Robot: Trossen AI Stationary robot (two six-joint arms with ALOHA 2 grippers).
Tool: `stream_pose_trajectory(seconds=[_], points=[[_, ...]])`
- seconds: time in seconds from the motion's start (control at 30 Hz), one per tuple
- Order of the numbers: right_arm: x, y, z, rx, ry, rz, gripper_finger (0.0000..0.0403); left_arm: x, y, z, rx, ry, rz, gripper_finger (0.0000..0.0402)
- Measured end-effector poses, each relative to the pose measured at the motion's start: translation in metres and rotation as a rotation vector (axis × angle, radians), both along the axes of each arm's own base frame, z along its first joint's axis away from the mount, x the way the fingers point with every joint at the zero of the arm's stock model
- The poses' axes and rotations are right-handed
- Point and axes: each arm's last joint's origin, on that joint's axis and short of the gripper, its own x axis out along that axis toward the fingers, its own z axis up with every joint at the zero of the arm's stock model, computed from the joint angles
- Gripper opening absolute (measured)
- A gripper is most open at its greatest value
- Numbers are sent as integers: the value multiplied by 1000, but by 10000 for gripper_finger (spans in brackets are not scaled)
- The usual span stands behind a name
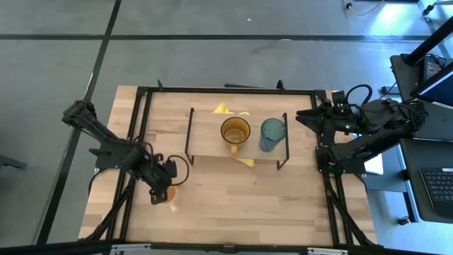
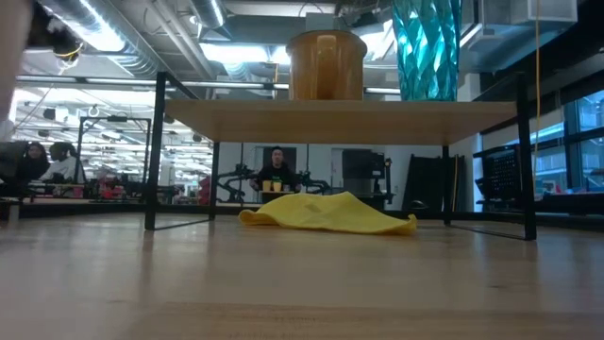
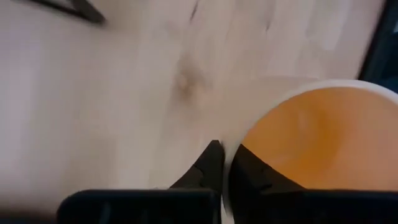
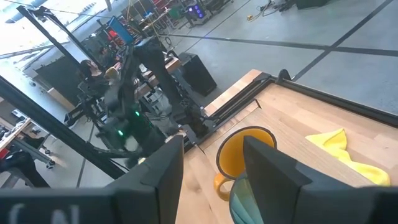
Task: Stack small to large cups/mugs on shelf
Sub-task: Put the light yellow mug on the shelf
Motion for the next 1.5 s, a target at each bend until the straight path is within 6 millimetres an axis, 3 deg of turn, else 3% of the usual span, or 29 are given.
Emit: stream_pose_trajectory(seconds=[0.27, 0.4, 0.7, 0.97, 1.5], points=[[0, -1, -1, -13, 10, -34, 168, 12, 40, 109, 263, -141, -124, 2], [-1, -1, -3, -16, 30, -37, 168, 35, 63, 136, 409, -89, -297, 2], [-2, -2, -5, 18, 41, -57, 168, 101, 123, 144, 558, -18, -611, 2], [1, -1, -6, 40, 42, -66, 168, 124, 173, 133, 392, -29, -601, 3], [1, -1, -7, 30, 52, -91, 168, 155, 191, 99, 313, 56, -566, 3]])
